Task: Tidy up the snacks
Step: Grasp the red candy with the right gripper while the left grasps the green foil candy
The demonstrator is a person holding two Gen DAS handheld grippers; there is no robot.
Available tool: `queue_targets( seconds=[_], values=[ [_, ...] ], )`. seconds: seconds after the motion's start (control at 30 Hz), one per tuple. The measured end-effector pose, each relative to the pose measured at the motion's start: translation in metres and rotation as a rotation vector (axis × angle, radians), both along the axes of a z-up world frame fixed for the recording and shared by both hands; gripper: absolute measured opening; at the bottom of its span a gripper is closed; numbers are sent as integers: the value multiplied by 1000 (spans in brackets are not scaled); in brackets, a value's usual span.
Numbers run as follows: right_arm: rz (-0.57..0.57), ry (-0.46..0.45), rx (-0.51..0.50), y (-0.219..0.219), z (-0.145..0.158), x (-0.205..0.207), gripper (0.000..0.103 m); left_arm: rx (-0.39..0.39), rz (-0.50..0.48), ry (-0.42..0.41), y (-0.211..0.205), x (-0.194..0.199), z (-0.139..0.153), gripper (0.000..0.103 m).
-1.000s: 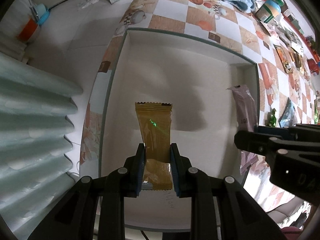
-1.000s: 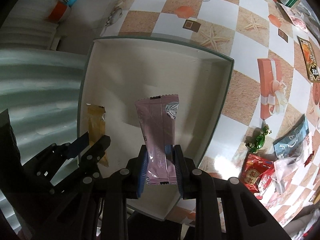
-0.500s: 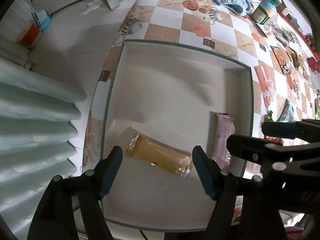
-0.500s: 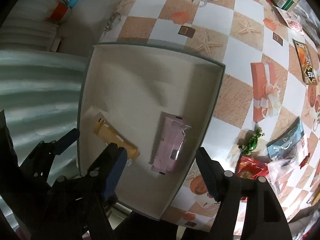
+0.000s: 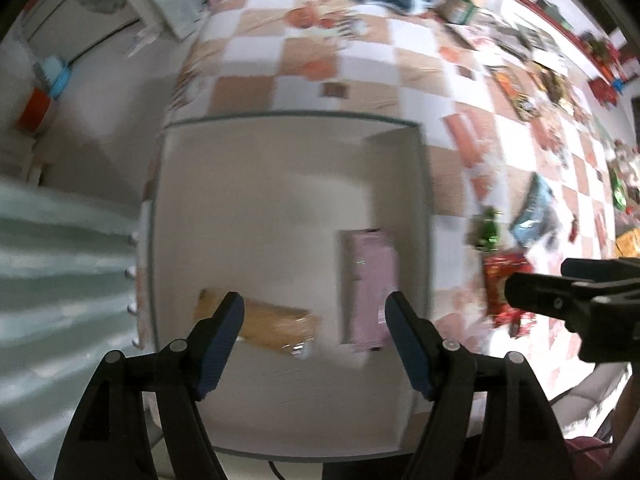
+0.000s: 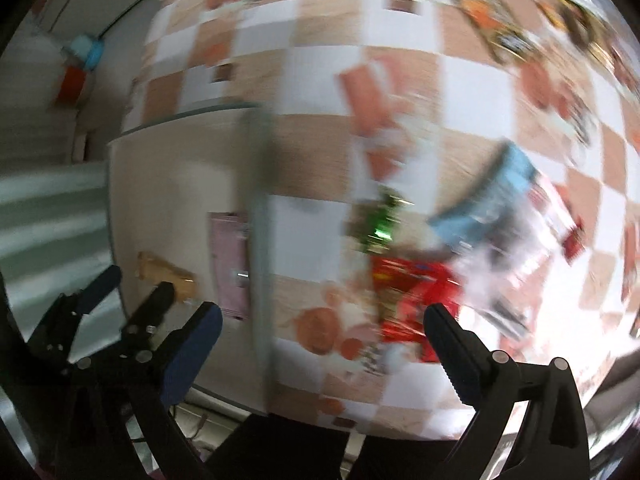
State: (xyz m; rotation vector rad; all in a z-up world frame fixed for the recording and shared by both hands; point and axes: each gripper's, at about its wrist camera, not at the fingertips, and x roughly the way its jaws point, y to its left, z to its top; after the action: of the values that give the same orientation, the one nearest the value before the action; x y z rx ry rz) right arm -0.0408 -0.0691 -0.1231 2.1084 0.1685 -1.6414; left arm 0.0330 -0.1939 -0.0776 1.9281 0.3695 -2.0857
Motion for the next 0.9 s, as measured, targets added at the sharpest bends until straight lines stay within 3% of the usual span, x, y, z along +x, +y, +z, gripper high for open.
queue_targets(
  seconds=[0.27, 0.47, 0.63, 0.9],
  values=[
    [-203, -36, 69, 102, -19, -9, 101, 18, -133, 27, 50, -32, 9, 76],
    [-300, -44, 129, 155, -30, -14, 101, 27, -215, 17, 88, -52, 3, 76],
    [-340, -54, 146, 184, -35, -20, 101, 13, -265, -3, 112, -72, -9, 76],
    [-357, -74, 136, 203, -38, -31, 101, 4, -263, -58, 124, -102, -39, 76]
  ],
)
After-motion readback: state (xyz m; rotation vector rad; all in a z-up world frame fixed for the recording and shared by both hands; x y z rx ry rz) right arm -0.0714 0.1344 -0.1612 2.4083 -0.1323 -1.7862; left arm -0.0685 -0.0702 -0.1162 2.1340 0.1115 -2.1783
